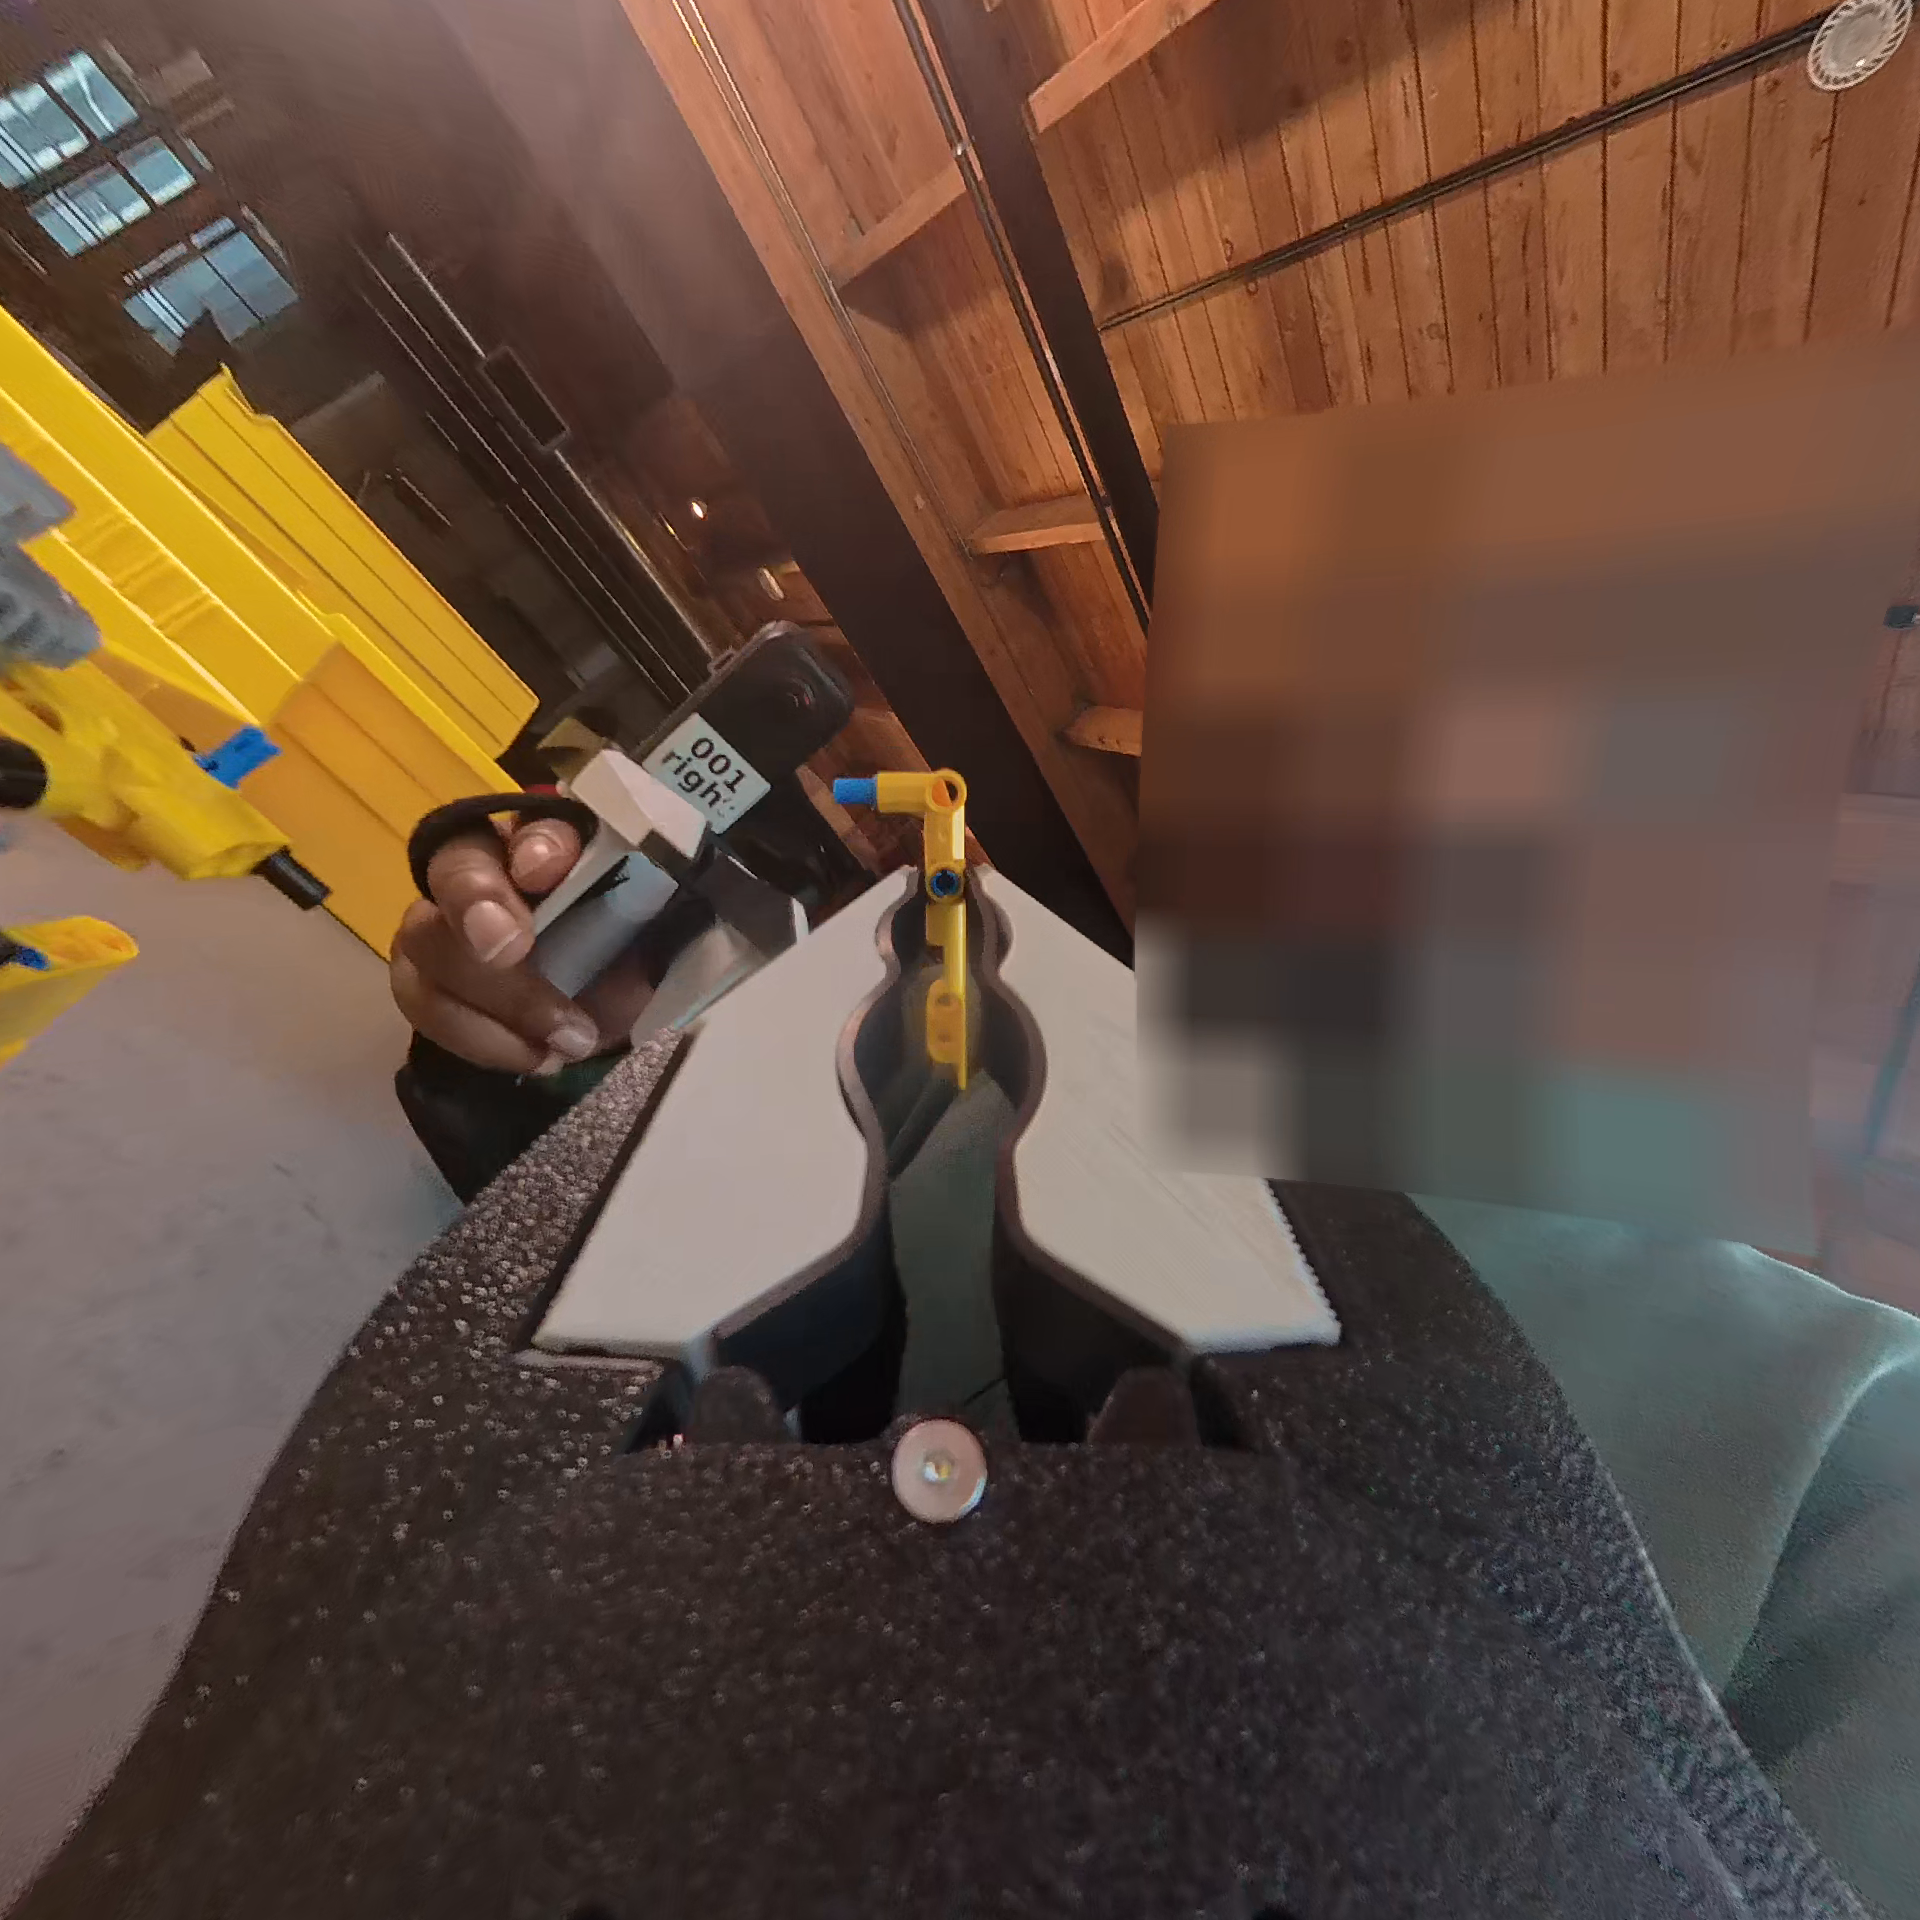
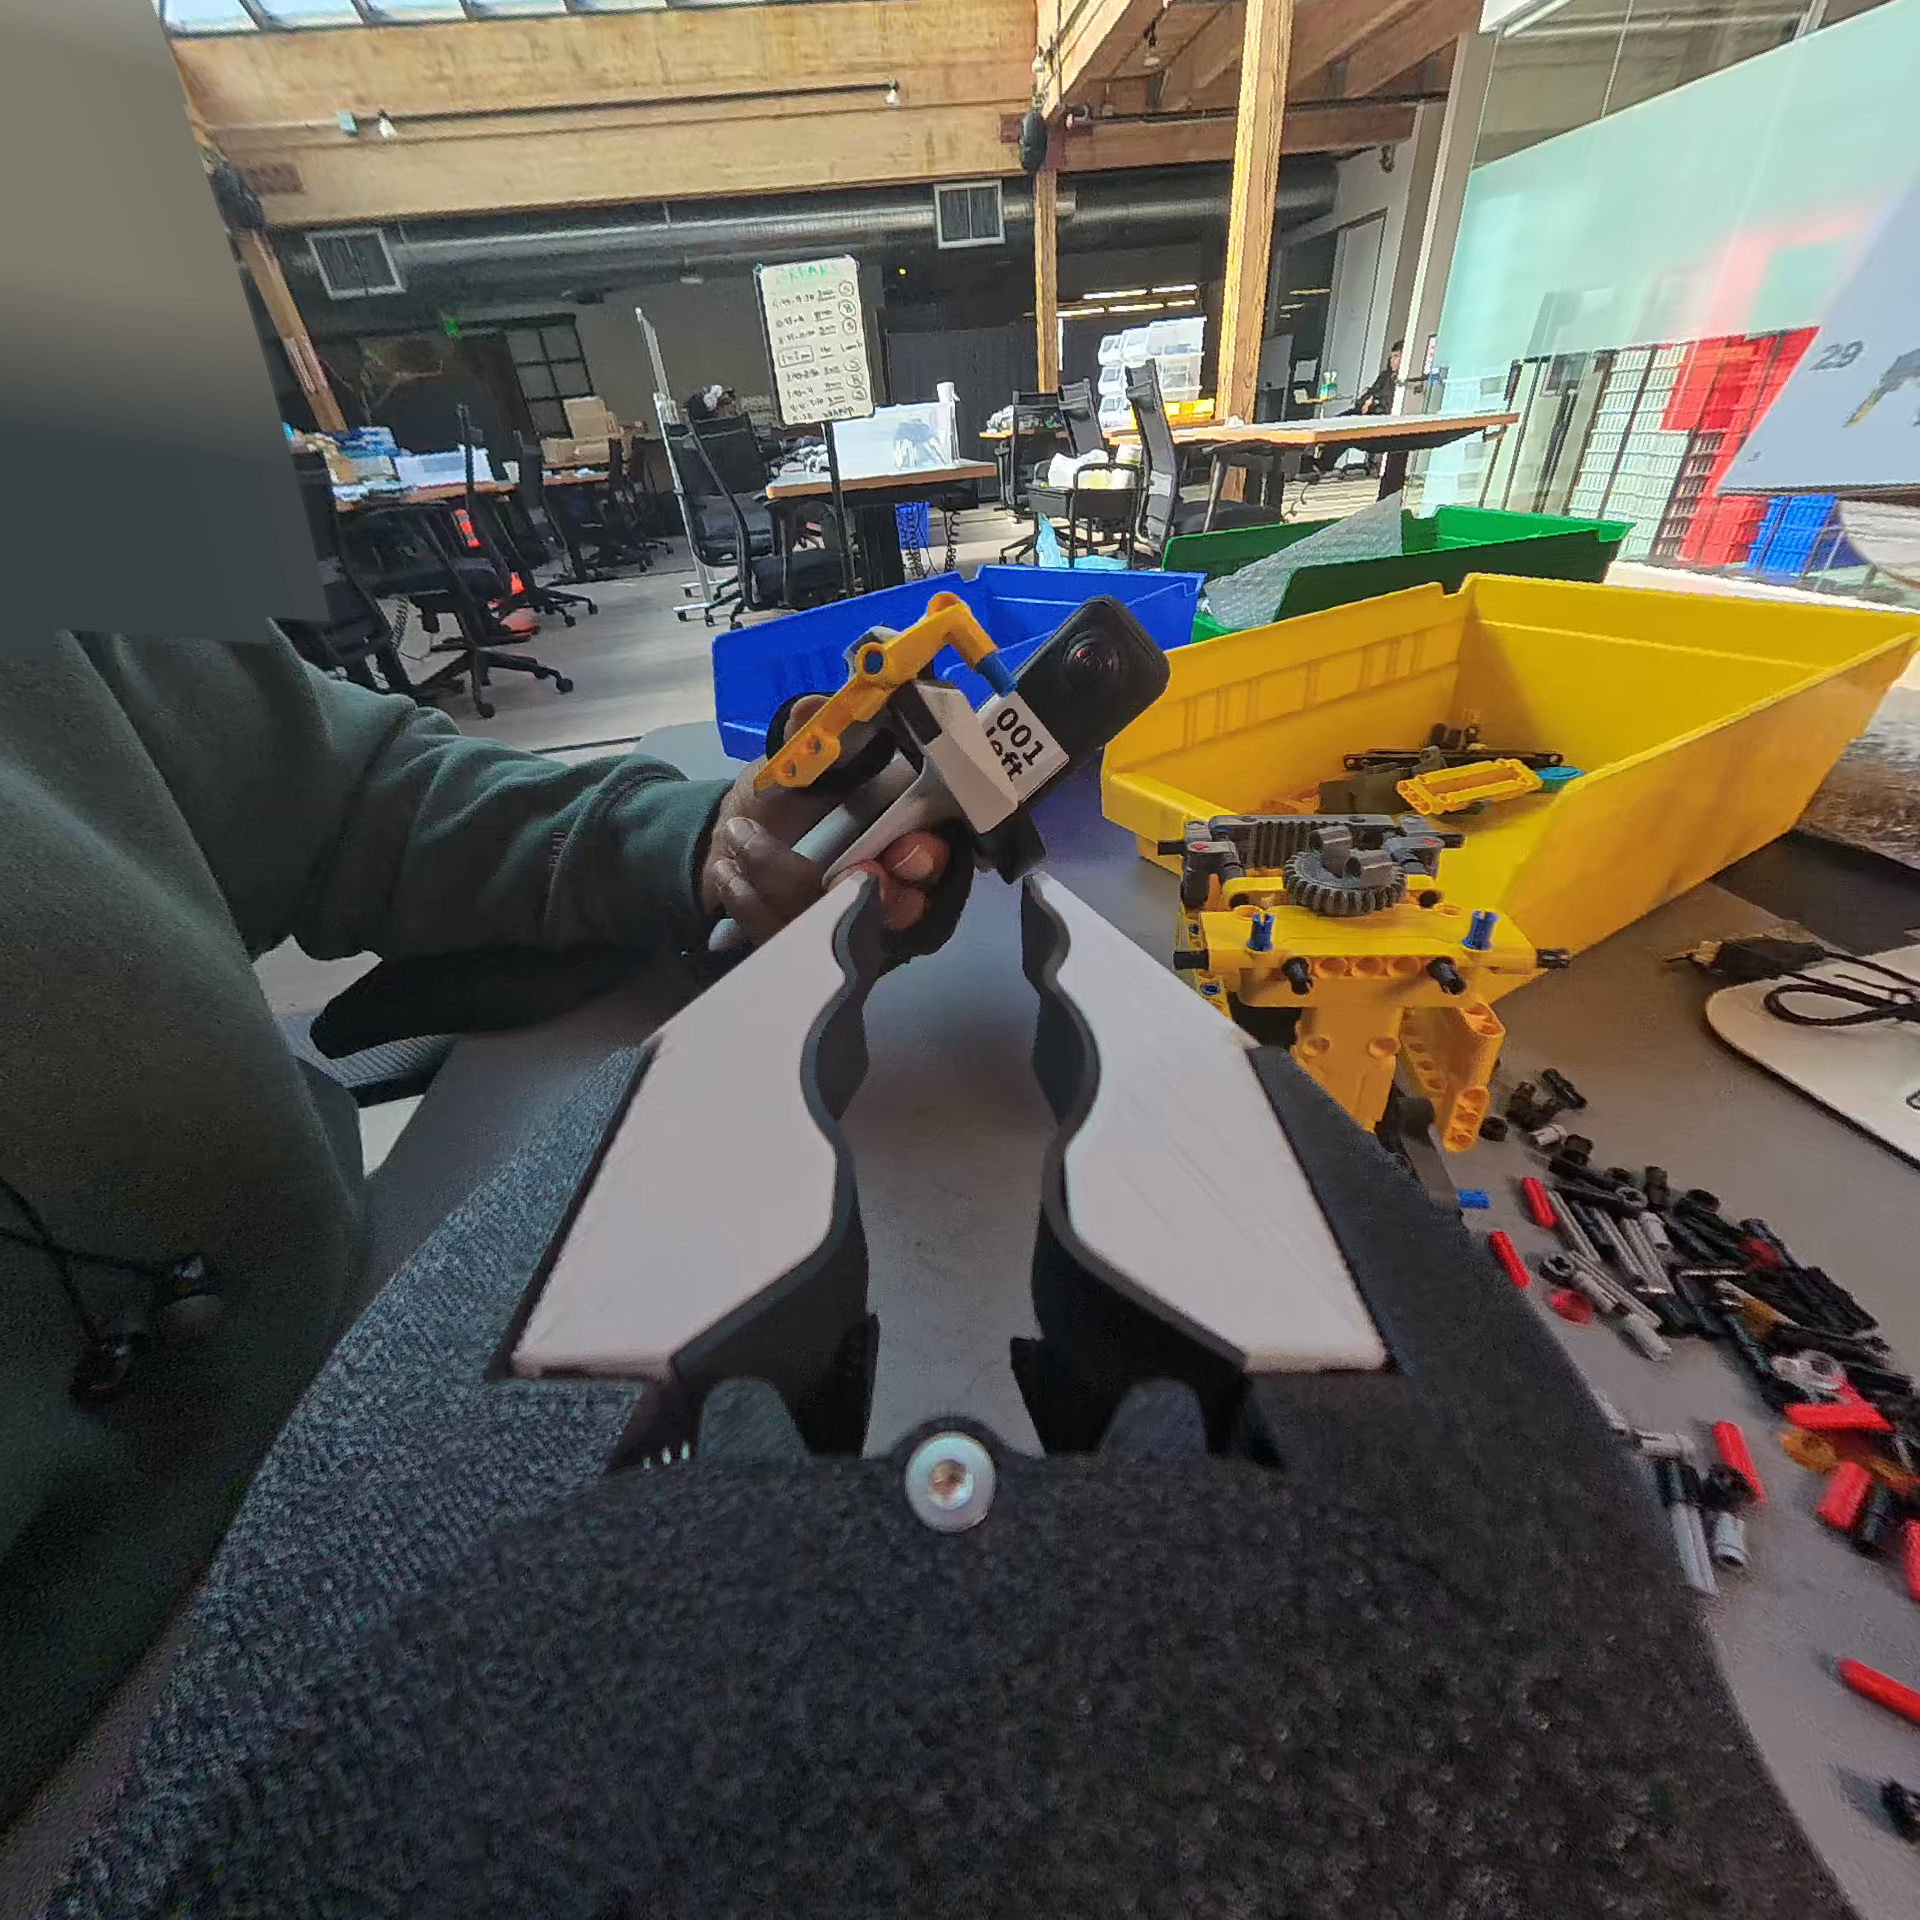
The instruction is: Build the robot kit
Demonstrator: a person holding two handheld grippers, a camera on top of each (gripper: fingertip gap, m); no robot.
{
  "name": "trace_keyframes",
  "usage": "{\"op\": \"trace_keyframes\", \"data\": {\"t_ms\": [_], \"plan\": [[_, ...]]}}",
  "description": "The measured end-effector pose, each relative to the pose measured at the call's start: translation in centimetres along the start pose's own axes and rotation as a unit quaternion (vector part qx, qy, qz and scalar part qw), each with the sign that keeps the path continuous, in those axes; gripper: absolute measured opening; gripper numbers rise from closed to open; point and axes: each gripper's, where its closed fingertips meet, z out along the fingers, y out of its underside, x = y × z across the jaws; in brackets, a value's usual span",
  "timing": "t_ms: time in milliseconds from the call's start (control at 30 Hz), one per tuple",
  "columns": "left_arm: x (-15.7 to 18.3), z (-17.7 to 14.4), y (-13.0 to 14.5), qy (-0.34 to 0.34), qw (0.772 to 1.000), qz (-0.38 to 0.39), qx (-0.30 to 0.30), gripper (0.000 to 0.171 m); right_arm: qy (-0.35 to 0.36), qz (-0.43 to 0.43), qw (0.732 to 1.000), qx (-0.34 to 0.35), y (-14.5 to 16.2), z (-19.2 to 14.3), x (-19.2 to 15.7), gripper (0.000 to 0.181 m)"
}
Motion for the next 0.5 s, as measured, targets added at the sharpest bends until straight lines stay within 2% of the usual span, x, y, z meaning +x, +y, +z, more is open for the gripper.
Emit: {"op": "trace_keyframes", "data": {"t_ms": [33,133,333,433,500], "plan": [[0.0,0.2,0.6,0.005,1.0,-0.008,-0.016,0.006,0.003,-0.012,1.0,-0.005,0.1,0.1,-0.1,0.025],[-0.5,0.8,2.1,0.002,0.998,-0.018,-0.054,0.006,0.015,-0.058,0.998,-0.008,0.0,0.1,-0.4,0.02],[-2.3,1.0,3.8,-0.037,0.995,-0.037,-0.089,0.006,0.055,-0.188,0.98,-0.034,0.3,0.3,-1.0,0.019],[-2.5,1.0,4.2,-0.037,0.994,-0.048,-0.096,0.006,0.071,-0.241,0.967,-0.041,0.5,0.4,-1.2,0.006],[-2.7,1.0,4.3,-0.048,0.993,-0.042,-0.098,0.007,0.067,-0.25,0.964,-0.055,0.7,0.3,-1.1,0.005]]}}
